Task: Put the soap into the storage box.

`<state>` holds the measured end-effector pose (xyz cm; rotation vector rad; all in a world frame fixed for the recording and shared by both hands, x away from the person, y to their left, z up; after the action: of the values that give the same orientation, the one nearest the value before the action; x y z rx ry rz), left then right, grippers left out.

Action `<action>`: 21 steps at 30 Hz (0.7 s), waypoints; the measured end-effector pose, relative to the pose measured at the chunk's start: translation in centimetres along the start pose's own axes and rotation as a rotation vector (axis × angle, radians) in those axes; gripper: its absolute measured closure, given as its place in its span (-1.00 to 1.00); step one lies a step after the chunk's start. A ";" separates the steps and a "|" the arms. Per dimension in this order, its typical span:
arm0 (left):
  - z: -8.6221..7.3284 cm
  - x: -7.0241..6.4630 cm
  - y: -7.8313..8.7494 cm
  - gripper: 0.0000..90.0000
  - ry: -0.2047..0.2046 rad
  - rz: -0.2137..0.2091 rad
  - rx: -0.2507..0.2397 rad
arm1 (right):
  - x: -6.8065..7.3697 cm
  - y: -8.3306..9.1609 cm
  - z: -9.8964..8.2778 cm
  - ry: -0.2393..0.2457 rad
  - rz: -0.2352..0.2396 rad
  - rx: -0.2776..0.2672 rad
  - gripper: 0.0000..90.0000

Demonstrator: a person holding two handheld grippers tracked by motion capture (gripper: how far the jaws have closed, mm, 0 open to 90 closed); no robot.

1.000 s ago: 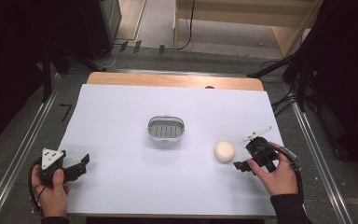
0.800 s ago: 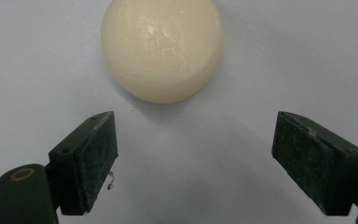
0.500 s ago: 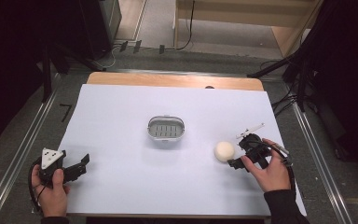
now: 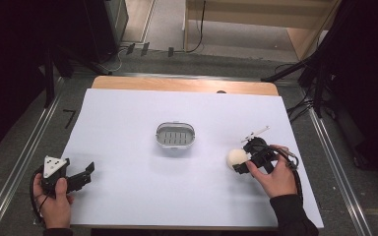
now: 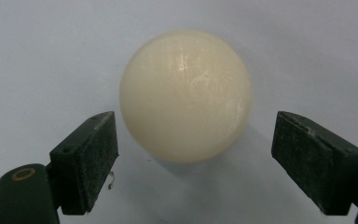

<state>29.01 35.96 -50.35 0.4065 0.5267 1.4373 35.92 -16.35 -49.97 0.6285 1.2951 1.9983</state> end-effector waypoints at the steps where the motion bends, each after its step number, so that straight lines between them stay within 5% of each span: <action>1: 0.0 0.0 0.0 -0.69 0.001 0.000 0.000 | 0.0 -0.1 0.1 -0.004 -0.007 0.004 -0.66; 21: 0.0 0.1 0.0 -0.69 0.014 -0.011 0.001 | 0.4 -1.7 1.6 -0.084 -0.017 0.034 -0.50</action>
<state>29.03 36.05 -50.34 0.3945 0.5403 1.4306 37.28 -14.58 -50.89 0.7084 1.2823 1.9189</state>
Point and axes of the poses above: each handheld gripper's, and its own axes: y roughly backward along the jaws, z roughly out of its top, x roughly to its left, the point moved 7 cm from there along -y, roughly forward along the jaws, and after that the axes turned 5 degrees about y, right-handed, at the moved point
